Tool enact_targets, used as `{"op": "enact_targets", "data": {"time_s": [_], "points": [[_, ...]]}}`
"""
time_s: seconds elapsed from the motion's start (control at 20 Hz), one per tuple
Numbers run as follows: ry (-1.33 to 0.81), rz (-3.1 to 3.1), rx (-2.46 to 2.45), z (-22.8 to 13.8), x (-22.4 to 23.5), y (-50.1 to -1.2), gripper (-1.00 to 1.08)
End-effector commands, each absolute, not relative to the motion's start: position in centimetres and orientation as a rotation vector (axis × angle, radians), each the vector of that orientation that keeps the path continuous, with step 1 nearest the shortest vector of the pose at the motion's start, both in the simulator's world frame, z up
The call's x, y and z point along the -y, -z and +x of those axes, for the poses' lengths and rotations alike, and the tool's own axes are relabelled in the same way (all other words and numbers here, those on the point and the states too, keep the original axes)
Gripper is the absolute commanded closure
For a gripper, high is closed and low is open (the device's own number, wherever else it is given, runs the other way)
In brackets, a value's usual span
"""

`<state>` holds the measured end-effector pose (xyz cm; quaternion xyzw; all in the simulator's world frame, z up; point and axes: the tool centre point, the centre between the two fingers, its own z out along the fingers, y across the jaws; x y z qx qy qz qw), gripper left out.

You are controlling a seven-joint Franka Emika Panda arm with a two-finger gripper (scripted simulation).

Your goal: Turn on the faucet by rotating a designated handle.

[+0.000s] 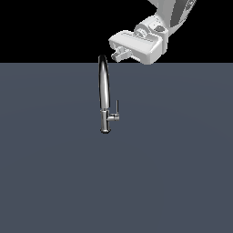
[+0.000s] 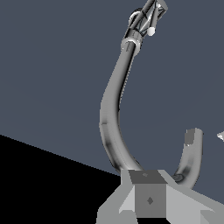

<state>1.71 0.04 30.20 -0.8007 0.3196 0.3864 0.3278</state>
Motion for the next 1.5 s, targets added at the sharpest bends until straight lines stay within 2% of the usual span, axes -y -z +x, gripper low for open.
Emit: {"op": "enact_targets", "data": {"time_s": [0.0, 0.5, 0.9, 1.45], "points": [[-1.049, -2.017, -0.875, 2.8, 0.1, -28.6, 1.08], [-1.189, -1.665, -1.023, 6.3, 0.6, -21.0, 1.08], [-1.263, -1.425, -1.107, 7.8, 0.3, -15.7, 1.08], [-1.294, -1.299, -1.145, 8.2, -0.2, -12.8, 1.08]]}}
